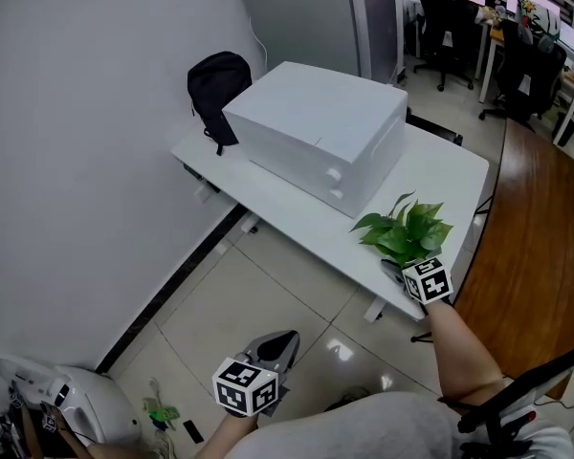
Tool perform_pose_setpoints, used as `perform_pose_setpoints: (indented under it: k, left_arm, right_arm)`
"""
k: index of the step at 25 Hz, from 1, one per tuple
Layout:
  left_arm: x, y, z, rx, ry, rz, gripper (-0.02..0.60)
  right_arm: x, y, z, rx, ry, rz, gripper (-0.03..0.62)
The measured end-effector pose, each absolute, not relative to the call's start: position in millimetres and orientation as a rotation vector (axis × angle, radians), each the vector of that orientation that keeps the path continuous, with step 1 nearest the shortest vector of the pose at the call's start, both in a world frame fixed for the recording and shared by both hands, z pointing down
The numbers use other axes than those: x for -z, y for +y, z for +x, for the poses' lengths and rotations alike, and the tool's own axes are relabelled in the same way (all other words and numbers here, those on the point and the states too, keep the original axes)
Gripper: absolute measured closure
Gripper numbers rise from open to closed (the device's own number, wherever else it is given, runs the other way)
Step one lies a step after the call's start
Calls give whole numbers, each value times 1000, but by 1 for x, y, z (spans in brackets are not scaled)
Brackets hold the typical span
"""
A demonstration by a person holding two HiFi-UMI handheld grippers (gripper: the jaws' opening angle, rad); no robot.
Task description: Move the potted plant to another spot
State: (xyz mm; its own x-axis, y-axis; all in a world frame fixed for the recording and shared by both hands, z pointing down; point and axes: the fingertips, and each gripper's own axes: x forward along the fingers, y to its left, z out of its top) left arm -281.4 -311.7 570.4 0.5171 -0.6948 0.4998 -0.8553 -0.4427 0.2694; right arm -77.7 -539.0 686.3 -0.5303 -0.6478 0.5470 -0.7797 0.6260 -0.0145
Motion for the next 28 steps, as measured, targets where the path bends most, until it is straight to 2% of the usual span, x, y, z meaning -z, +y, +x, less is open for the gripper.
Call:
perform_pose_setpoints:
  k: [16,20,28]
  left_arm:
    - [-571,-320,-286,-453,-1236,2294,584]
    - [-570,-320,-286,-458,-1227,2305,584]
    - [-570,-332,-267,-450,-1115,2377,584]
  right_arm:
    - [-690,-542,-81,-377,-2398,1135,114]
    - [-688,-537,-79,-378,-2410,1148,96]
    - [-683,-521,-50,-380,-2369,1230,91]
